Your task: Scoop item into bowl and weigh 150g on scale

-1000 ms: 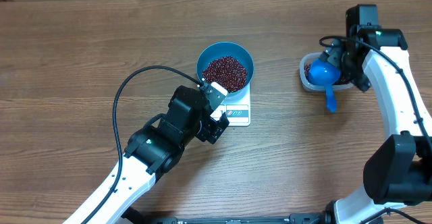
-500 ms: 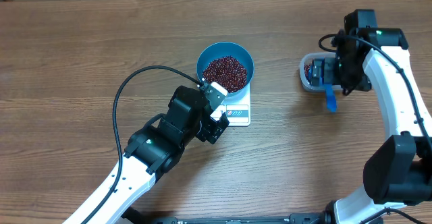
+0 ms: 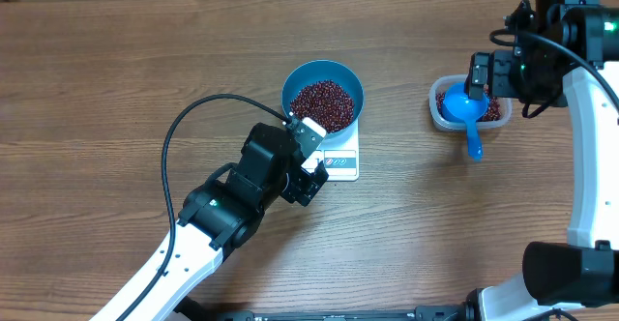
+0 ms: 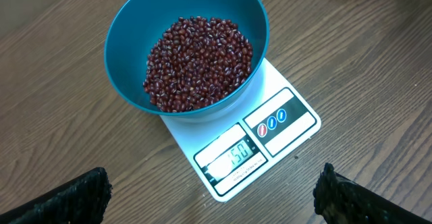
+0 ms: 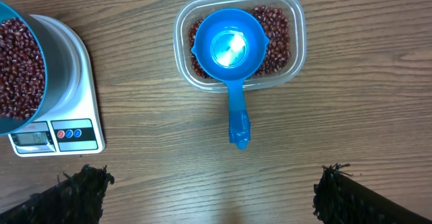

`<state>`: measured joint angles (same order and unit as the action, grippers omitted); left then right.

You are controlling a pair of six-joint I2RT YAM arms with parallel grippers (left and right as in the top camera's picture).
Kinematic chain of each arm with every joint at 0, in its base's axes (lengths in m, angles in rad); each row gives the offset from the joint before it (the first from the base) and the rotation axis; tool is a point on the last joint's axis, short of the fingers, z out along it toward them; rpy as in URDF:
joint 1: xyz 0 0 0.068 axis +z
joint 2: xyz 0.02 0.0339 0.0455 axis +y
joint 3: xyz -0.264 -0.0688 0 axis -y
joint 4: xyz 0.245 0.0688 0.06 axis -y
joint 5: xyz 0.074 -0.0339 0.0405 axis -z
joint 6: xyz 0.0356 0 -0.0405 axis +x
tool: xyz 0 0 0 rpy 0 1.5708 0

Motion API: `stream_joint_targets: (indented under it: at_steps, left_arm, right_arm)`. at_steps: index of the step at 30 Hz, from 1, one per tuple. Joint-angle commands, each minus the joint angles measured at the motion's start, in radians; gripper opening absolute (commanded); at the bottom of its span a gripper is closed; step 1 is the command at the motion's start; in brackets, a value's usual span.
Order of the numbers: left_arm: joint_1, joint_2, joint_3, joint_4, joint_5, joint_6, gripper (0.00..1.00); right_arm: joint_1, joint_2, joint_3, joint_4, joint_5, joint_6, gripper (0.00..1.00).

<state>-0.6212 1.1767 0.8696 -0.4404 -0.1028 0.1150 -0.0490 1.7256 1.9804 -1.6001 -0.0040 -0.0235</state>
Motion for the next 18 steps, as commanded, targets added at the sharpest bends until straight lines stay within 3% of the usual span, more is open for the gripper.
stream_joint_targets:
  at_steps: [1, 18]
  left_arm:
    - [-0.001, 0.007, -0.005, 0.003, -0.012, 0.019, 1.0]
    - [-0.001, 0.007, -0.005, 0.003, -0.012, 0.019, 1.0]
  right_arm:
    - [0.002, -0.006, 0.016, 0.001, -0.014, -0.011, 1.0]
    - [0.002, -0.006, 0.016, 0.0, -0.024, -0.007, 1.0]
